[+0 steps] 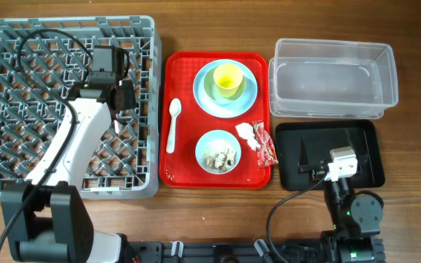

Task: Sort waste into correct bins and load items into the dishwasher rack
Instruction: 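Carry the fork to the dish rack and release it there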

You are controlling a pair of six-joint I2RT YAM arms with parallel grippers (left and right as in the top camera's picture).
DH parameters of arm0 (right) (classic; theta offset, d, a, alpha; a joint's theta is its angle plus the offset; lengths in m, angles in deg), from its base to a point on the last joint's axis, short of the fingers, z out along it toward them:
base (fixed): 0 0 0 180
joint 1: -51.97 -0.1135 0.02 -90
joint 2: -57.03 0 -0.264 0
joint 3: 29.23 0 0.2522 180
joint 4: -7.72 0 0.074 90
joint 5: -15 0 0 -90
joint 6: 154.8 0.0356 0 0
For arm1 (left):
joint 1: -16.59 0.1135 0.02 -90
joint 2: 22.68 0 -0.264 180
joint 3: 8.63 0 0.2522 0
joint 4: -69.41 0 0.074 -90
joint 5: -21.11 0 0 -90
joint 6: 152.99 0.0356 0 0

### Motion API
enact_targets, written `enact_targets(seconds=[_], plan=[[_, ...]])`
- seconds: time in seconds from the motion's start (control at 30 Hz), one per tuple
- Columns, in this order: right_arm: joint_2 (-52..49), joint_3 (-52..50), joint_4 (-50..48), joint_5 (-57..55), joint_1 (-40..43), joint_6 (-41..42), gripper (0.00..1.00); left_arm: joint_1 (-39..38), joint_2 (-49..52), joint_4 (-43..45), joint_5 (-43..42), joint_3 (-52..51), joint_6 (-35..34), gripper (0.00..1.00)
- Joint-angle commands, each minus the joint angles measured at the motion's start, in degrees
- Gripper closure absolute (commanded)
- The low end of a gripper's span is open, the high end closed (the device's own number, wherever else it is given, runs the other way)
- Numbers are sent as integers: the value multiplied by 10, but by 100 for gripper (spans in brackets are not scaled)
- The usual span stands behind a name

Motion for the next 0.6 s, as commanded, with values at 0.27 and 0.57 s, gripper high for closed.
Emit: enact_targets(seconds=[0.27, 0.57], plan=[[0, 0, -2, -5, 1, 7, 0, 2, -46, 7, -62, 14, 26, 96], [0, 0, -2, -5, 1, 7, 0, 2, -67, -10, -202, 13, 25, 96]])
